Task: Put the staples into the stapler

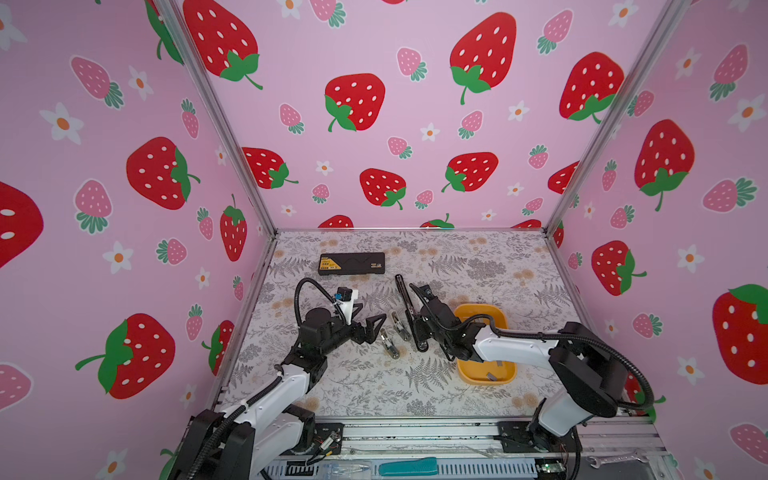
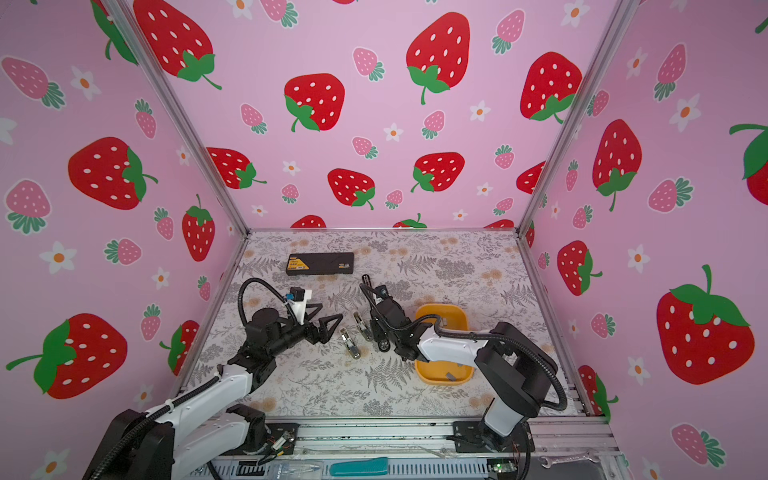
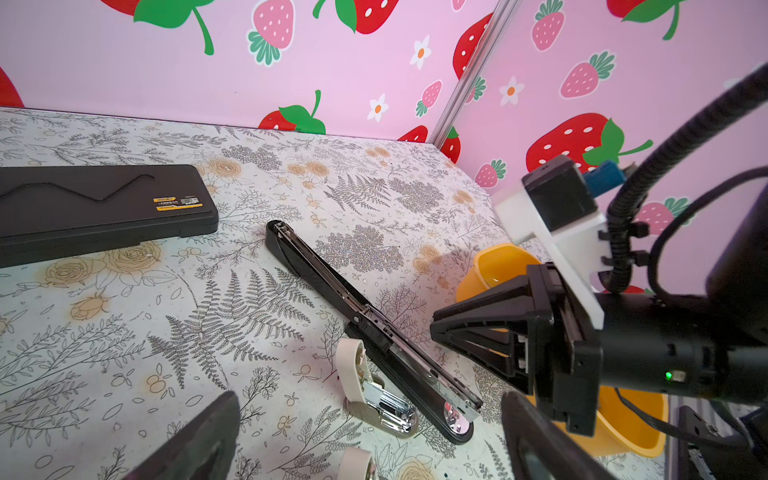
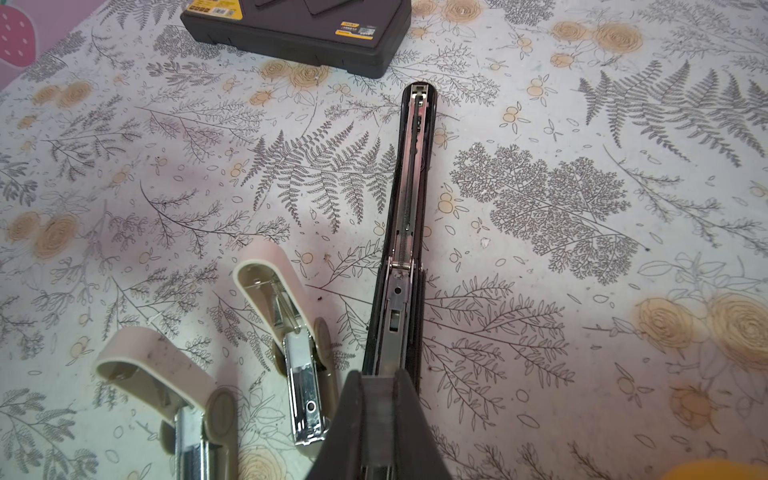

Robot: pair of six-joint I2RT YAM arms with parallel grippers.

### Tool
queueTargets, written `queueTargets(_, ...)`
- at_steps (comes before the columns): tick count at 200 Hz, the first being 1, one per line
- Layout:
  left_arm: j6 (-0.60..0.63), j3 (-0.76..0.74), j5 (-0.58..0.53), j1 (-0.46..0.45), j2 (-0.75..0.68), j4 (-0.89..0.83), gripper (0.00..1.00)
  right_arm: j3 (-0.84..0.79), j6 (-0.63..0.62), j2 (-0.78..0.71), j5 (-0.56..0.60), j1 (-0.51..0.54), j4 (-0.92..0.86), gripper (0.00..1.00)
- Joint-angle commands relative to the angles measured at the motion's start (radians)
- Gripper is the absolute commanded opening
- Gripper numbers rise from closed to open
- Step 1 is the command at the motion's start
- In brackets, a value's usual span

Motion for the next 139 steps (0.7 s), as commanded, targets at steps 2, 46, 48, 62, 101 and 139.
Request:
queueTargets(2,0.013,0.001,-0.004,-0.003,0.006,0.024,0.99,-0.008,0.01,0.0,-0.003,0.001,-0.003,0.08)
queueTargets(46,0.014,0.001,-0.004,-0.004,0.007,0.024,0.99,0.001,0.012,0.026,-0.02,0.002,0.001,0.08)
queueTargets(48,0.014,0.001,-0.004,-0.003,0.006,0.023,0.99,0.001,0.012,0.026,-0.021,0.003,0.001,0.08)
queueTargets(62,0.014,0.001,-0.005,-0.003,0.007,0.024,0.99,0.001,0.012,0.031,-0.02,0.001,0.001,0.08)
queueTargets(101,0.014,0.002,-0.006,-0.003,0.006,0.023,0.99,0.005,0.015,0.044,-0.022,0.001,0.002,0.08)
queueTargets(139,0.014,0.002,-0.005,-0.004,0.007,0.024,0.99,0.007,0.016,0.057,-0.021,0.002,0.001,0.08)
